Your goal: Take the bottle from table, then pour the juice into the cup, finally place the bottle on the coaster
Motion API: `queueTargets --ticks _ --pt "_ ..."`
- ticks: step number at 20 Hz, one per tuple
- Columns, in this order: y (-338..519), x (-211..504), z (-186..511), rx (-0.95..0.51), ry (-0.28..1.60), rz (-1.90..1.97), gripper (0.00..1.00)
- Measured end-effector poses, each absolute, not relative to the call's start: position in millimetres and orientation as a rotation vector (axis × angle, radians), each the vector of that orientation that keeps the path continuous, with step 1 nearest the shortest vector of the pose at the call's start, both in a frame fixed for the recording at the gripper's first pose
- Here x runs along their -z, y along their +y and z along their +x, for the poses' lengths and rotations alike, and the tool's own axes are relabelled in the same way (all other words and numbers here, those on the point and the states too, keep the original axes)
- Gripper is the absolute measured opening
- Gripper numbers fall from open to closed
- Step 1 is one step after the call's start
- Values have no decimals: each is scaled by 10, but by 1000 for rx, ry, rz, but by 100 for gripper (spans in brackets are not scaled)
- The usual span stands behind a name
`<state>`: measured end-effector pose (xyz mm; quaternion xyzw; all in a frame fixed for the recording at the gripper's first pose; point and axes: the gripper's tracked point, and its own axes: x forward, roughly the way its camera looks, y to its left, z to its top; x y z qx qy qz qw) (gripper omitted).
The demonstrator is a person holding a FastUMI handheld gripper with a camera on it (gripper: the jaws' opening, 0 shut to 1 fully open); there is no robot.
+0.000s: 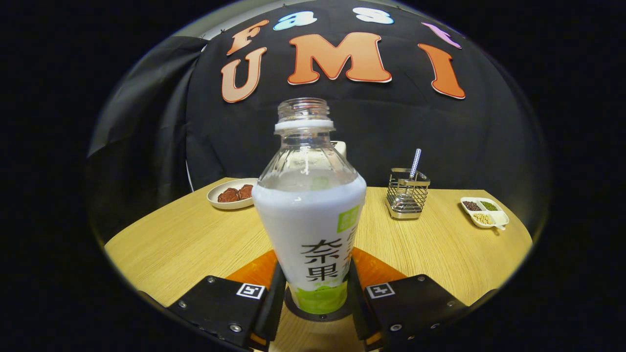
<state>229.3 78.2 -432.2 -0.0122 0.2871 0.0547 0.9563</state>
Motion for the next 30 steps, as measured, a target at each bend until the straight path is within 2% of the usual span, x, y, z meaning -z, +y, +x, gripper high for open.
queueTargets --ticks 4,7,9,11,22,30 --pt "792 4254 2265 -112 585 -26 68" --pt "743 3962 2219 -109 544 -27 87" --pt "750 3687 2153 -120 503 -16 94" --pt "692 3444 2042 -115 484 -21 97" --pt "346 1589 988 -67 256 -76 97" --pt "188 842 148 -28 149 -75 97"
